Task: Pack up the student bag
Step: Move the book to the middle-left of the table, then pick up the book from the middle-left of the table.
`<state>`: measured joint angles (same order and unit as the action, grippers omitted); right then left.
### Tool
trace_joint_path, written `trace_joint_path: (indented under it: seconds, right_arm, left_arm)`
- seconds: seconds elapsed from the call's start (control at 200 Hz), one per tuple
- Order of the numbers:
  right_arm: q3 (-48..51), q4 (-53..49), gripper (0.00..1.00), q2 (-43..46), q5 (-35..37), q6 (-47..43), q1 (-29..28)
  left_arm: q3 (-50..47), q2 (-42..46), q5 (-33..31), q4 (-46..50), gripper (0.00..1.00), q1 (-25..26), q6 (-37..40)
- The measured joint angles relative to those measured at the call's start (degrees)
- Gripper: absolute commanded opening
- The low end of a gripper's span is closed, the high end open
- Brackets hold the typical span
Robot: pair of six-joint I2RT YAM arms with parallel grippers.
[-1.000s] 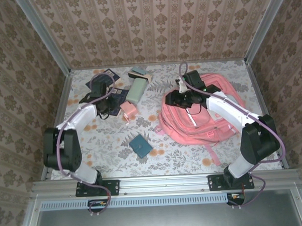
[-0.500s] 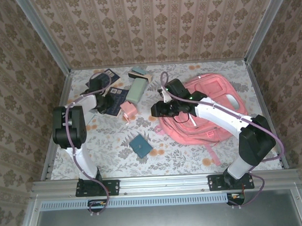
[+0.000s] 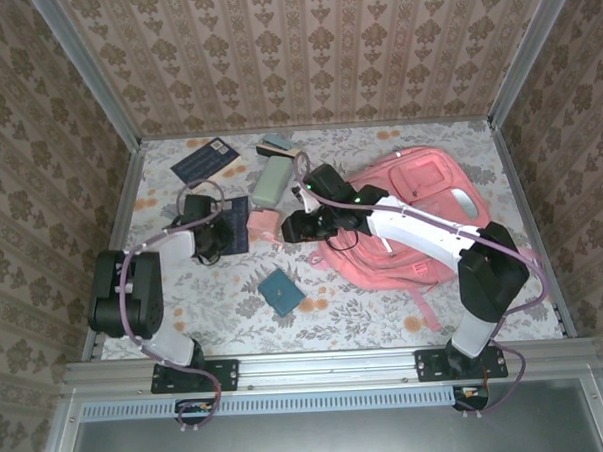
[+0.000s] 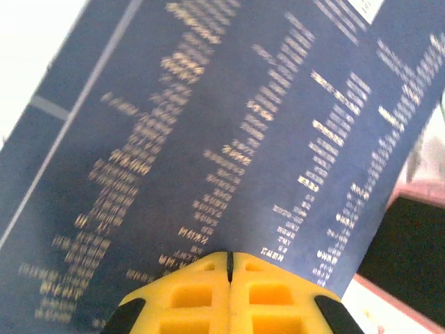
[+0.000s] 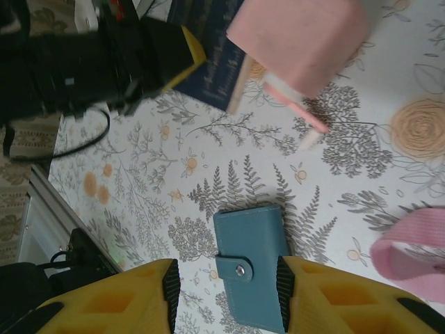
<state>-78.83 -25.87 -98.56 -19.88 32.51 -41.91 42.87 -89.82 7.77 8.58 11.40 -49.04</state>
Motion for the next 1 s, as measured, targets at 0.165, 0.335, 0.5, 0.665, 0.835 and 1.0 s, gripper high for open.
trace_joint_path:
  seconds: [0.165,0.335,0.5,0.665,0.835,1.0]
  right_arm:
    - [-1.64,0.02,0.44,-3.34,-0.02,-0.68,-1.49]
    - [-3.63,0.04,0.44,-7.89,-0.02,-1.07,-2.95]
    - [-6.05,0.00,0.43,-12.76,0.04,-2.36,-4.35]
    - [-9.53,0.02,0.44,-17.97,1.55,-4.33,-5.55]
    - [-12.92,0.02,0.44,-22.86,3.67,-6.23,-6.16]
    - [-16.44,-0.09,0.44,-27.26,6.10,-8.17,-6.95]
  left_arm:
    - [-10.27,11.19,-3.82,0.00,0.00,11.04,-11.28]
    - [-14.10,20.09,-7.48,6.05,0.14,20.28,-18.78]
    - [-14.10,29.64,-11.19,12.44,0.35,19.52,-19.19]
    - [-16.35,36.63,-10.25,13.62,0.45,12.83,-15.78]
    - [-19.87,35.39,-7.04,13.29,0.48,8.33,-11.96]
    - [-21.42,32.70,-4.63,10.23,0.47,7.17,-9.62]
